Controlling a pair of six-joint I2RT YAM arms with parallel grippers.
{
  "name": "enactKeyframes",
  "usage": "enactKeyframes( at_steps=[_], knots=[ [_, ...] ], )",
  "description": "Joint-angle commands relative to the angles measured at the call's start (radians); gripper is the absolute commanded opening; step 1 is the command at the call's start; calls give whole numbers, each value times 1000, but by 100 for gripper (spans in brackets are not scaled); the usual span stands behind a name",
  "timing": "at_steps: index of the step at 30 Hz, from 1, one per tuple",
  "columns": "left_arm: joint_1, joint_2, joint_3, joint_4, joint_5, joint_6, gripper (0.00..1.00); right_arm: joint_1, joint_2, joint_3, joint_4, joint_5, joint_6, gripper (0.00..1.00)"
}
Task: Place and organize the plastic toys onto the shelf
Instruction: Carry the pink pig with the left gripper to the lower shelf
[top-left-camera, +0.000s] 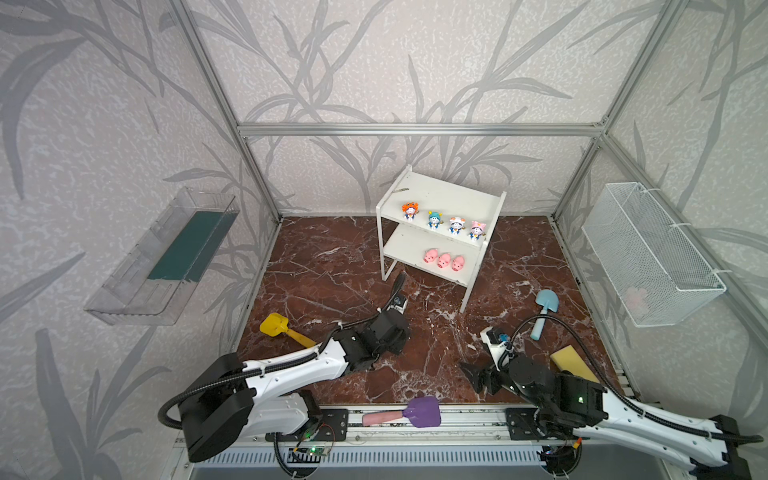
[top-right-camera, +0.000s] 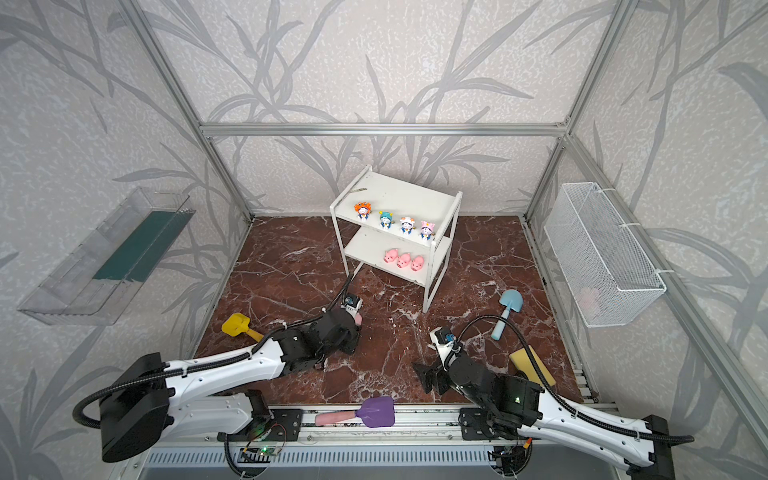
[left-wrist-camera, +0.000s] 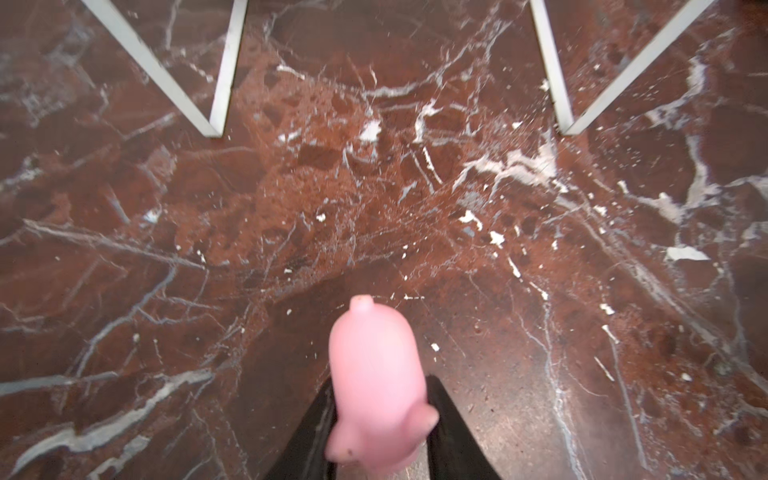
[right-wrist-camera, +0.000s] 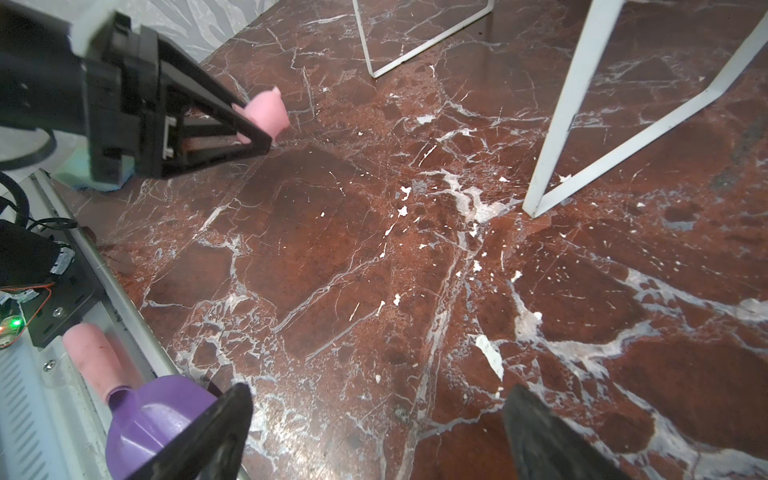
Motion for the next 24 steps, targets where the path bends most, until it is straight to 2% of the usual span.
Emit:
enactKeyframes(
  at_steps=[1, 5, 11, 16, 24],
  knots=[
    [15, -28, 74, -35, -30, 73, 36, 2, 2, 27, -14, -10, -23, 94],
    [46, -27, 133, -22, -9, 124, 36, 2, 9, 39, -19, -14, -34, 94],
    [140, 6, 207, 35, 70, 185, 36, 2, 8, 49, -31, -21, -40, 94],
    [203, 69, 260, 115, 147, 220, 36, 2, -3, 49, -42, -21, -41, 94],
    [249, 191, 345, 203, 176, 252, 37, 2, -17, 55, -67, -27, -44, 94]
  ],
)
